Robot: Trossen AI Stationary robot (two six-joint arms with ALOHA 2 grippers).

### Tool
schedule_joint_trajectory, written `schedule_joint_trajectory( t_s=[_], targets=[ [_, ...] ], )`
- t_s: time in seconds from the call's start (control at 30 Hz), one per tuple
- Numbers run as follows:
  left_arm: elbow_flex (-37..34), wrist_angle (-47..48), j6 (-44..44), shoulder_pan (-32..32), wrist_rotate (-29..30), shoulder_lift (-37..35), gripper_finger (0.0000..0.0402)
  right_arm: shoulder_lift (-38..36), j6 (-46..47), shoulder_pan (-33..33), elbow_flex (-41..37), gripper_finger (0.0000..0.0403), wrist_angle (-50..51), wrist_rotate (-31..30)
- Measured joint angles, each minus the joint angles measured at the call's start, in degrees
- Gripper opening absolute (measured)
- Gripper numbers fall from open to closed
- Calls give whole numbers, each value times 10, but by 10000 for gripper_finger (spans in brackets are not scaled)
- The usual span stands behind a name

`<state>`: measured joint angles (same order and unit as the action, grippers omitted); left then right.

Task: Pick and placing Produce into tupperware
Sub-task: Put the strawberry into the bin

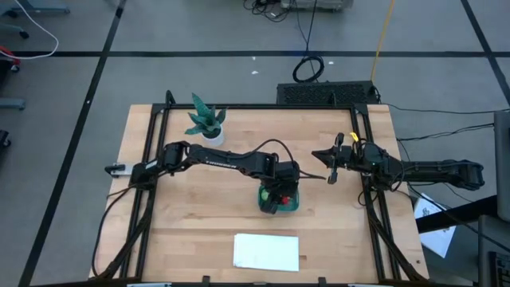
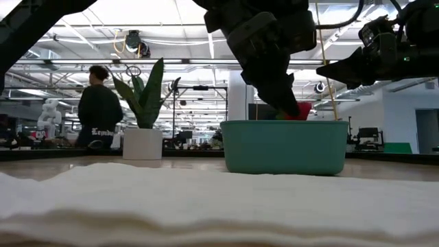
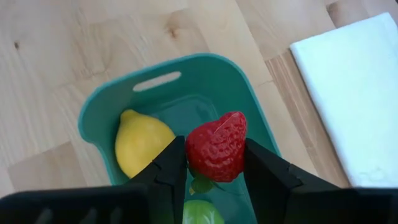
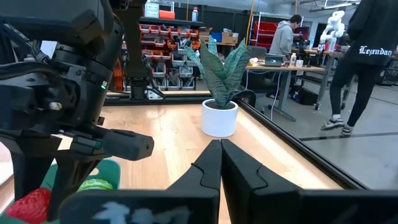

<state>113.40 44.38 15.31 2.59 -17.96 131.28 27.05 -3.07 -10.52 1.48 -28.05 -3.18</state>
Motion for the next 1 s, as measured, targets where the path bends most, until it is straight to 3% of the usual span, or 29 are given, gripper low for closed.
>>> schedule_joint_trajectory(
  t_s=[0.4,1.0],
  targets=[
    [0,9,-3,-1,-5,0,122,0,4,0,0,0,0,0],
    [0,14,-74,-10,-85,0,122,0,4,0,0,0,0,0]
  ],
)
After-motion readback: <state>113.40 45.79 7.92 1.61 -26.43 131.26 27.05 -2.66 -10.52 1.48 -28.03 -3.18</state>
